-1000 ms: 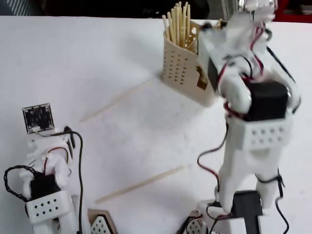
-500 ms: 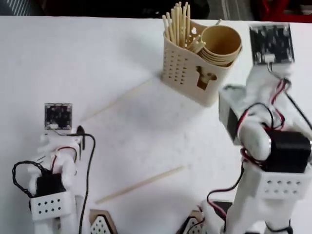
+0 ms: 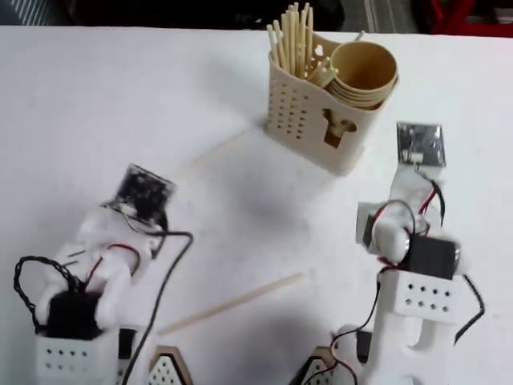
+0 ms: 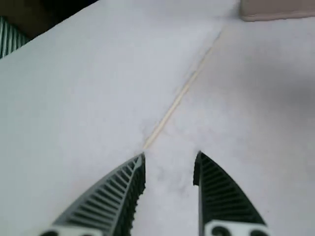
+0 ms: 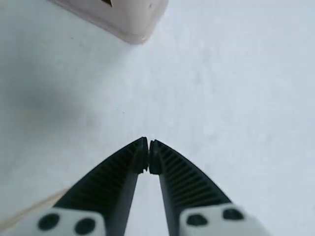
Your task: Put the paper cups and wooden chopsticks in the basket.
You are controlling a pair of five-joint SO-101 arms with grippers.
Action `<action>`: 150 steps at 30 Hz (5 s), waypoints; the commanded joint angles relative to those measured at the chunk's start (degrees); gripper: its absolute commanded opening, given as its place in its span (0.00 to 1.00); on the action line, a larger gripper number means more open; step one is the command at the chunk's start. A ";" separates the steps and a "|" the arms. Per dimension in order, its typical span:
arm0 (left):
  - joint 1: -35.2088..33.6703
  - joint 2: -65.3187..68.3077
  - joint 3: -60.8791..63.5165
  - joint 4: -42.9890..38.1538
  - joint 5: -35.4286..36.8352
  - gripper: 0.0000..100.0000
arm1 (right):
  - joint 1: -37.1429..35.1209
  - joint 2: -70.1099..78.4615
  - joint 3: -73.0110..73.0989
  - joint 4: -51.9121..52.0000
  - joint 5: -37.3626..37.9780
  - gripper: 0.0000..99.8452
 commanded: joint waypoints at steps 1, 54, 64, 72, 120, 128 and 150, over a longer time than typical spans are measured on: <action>8.22 -0.40 -7.47 8.26 -4.22 0.18 | 1.80 -3.91 10.20 -8.31 0.00 0.02; 41.27 85.49 -29.80 -2.46 10.11 0.20 | 9.80 -5.67 26.46 -26.07 -8.53 0.02; 43.12 88.40 -31.21 -1.05 8.62 0.02 | 9.80 -5.67 26.46 -26.07 -8.53 0.02; 42.77 88.22 -38.68 8.70 8.18 0.02 | 9.80 -6.11 27.43 -26.33 -8.53 0.02; 33.19 88.92 -120.53 -4.57 13.63 0.02 | 10.68 -6.11 27.52 -26.33 -8.44 0.02; 31.16 88.92 -109.01 -27.34 13.98 0.02 | 10.59 -6.11 27.52 -26.33 -8.44 0.02; 26.24 88.84 -72.88 -54.95 13.98 0.03 | 9.01 -6.11 27.52 -26.33 -8.44 0.02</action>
